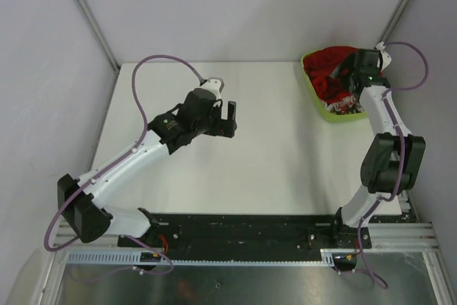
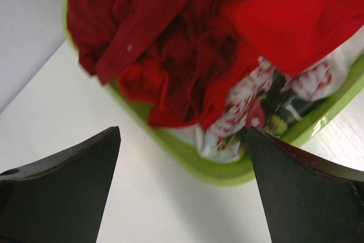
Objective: Fold and stack the t-shirts
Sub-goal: Grab crumpled tshirt from bin with the right arm, then move the tshirt to the center of the board
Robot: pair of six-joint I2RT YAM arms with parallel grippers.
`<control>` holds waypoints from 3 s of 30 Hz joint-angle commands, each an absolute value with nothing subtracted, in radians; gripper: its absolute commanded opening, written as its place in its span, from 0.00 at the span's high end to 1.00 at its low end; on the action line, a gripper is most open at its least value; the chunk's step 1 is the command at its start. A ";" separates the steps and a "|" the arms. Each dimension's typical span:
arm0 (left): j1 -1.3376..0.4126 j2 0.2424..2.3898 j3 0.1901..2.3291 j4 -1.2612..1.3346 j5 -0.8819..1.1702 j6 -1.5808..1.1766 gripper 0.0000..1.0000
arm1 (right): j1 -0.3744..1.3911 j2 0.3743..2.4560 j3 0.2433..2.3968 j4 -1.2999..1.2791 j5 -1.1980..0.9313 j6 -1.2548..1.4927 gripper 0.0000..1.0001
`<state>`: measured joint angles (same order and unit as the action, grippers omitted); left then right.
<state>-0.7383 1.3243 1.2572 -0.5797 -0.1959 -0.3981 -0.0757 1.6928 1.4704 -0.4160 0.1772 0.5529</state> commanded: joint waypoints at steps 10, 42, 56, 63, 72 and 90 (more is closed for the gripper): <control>-0.732 1.356 1.335 -0.568 -0.133 -0.397 0.01 | -0.142 2.031 1.862 -0.390 0.326 0.465 0.01; -0.711 1.358 1.343 -0.567 -0.152 -0.365 0.01 | -0.143 2.080 2.257 -0.505 0.414 0.406 1.00; -0.684 1.346 1.335 -0.567 -0.173 -0.364 0.01 | -0.047 1.793 2.342 -0.485 0.381 0.382 1.00; -0.662 1.325 1.327 -0.567 -0.179 -0.364 0.00 | 0.178 1.697 2.410 -0.433 0.450 0.305 1.00; -0.638 1.241 1.280 -0.568 -0.199 -0.382 0.00 | 0.507 1.627 2.414 -0.326 0.580 0.196 1.00; -0.616 1.113 1.106 -0.567 -0.235 -0.437 0.01 | 0.254 1.541 1.546 -0.414 0.272 0.666 0.74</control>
<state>-0.6239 1.1236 1.1435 -0.5789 -0.2226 -0.4095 0.4431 1.5448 1.7775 -0.3668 0.4698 0.4339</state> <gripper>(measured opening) 0.994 0.118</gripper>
